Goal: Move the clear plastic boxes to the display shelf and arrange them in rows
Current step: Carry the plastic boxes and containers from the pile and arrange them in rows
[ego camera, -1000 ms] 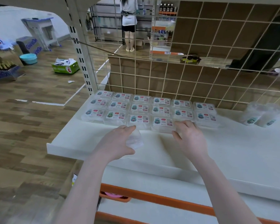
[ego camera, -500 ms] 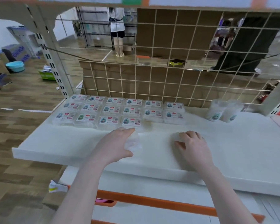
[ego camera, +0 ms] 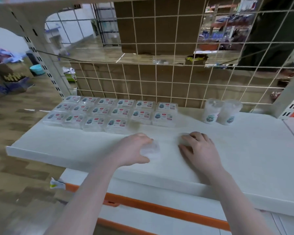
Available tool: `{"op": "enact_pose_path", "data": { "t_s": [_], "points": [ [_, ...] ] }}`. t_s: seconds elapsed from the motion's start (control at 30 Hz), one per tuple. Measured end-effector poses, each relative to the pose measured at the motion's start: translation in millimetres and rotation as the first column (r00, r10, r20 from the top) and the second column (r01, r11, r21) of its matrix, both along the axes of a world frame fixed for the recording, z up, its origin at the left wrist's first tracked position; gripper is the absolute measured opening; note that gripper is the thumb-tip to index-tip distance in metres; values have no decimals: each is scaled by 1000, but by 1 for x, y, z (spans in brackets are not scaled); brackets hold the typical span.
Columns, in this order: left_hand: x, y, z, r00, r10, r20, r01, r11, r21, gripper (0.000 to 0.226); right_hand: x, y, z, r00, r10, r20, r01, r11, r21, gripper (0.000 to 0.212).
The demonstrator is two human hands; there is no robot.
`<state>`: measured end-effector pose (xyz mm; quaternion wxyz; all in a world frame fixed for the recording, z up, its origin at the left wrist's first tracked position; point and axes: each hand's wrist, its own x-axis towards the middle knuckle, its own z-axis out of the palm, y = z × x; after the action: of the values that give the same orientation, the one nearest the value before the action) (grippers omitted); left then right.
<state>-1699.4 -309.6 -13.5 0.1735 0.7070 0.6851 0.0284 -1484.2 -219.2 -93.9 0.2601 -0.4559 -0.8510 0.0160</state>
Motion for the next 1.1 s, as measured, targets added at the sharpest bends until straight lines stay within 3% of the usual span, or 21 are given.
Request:
{"op": "enact_pose_path", "data": {
  "t_s": [0.13,0.23,0.4,0.53,0.67,0.87,1.1],
  "points": [
    [-9,2,4,986,34,166,-37,999,17,38,0,1,-2,1000,-18,-17,18,1000,-6,27],
    [-18,4,8,928,133,349,-150,988,22,24,1,2,-3,999,-16,-29,16,1000,25,23],
    [-26,6,4,841,194,505,-236,971,20,29,1,3,-4,999,-40,-34,41,999,34,25],
    [-27,15,-3,885,165,435,-266,946,183,28,-1,4,-4,998,-34,-51,36,998,50,22],
    [-27,20,-11,990,69,122,-102,951,292,35,-1,3,-4,998,-40,-56,43,998,55,20],
    [-26,12,-24,999,-1,-46,9,981,192,63,-2,2,-3,997,-39,-65,41,999,18,27],
    [-31,18,-21,997,-28,-76,41,984,176,59,-1,3,-4,998,-36,-53,36,999,-1,24]
  ]
}}
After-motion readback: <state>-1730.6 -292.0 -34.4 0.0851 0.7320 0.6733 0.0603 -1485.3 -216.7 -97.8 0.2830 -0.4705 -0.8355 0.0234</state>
